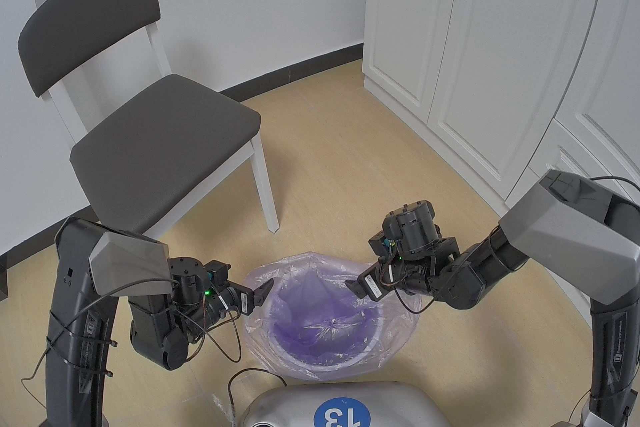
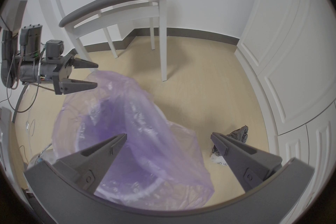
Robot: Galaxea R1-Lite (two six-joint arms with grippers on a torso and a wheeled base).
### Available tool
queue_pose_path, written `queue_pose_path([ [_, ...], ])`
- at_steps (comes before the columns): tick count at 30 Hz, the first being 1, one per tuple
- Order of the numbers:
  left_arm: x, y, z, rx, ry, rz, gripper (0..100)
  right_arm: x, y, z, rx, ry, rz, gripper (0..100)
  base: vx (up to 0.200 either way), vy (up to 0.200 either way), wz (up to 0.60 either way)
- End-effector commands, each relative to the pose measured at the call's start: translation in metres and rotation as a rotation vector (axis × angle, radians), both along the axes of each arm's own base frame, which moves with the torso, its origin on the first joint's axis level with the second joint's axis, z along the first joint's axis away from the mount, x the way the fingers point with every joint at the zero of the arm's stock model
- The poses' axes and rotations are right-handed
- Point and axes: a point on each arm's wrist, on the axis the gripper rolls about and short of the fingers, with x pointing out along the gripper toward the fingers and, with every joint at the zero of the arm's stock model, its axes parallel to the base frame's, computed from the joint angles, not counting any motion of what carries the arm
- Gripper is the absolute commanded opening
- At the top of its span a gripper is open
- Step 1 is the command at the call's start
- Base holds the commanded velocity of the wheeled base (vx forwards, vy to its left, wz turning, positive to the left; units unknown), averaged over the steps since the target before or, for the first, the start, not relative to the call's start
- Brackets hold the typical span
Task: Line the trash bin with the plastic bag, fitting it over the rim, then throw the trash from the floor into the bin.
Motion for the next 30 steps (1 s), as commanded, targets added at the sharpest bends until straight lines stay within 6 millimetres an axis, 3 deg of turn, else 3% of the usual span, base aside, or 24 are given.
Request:
queue_pose_path([
  [1, 0.009, 0.008, -0.002, -0.005, -0.028, 0.032, 100, 0.018, -0.008, -0.017, -0.006, 0.009, -0.041, 100, 0.0, 0.0, 0.0],
  [4, 0.016, 0.013, -0.007, 0.021, -0.047, 0.067, 100, 0.032, -0.013, -0.024, 0.004, 0.0, -0.076, 100, 0.0, 0.0, 0.0],
  [8, 0.022, 0.013, -0.013, 0.04, -0.057, 0.107, 100, 0.05, -0.004, -0.038, 0.029, -0.027, -0.153, 100, 0.0, 0.0, 0.0],
  [18, 0.029, 0.012, -0.022, 0.048, -0.063, 0.139, 100, 0.063, 0.008, -0.05, 0.076, -0.041, -0.178, 100, 0.0, 0.0, 0.0],
  [30, 0.031, 0.017, -0.036, 0.064, -0.018, 0.154, 100, 0.072, 0.0, -0.067, 0.059, -0.031, -0.217, 100, 0.0, 0.0, 0.0],
])
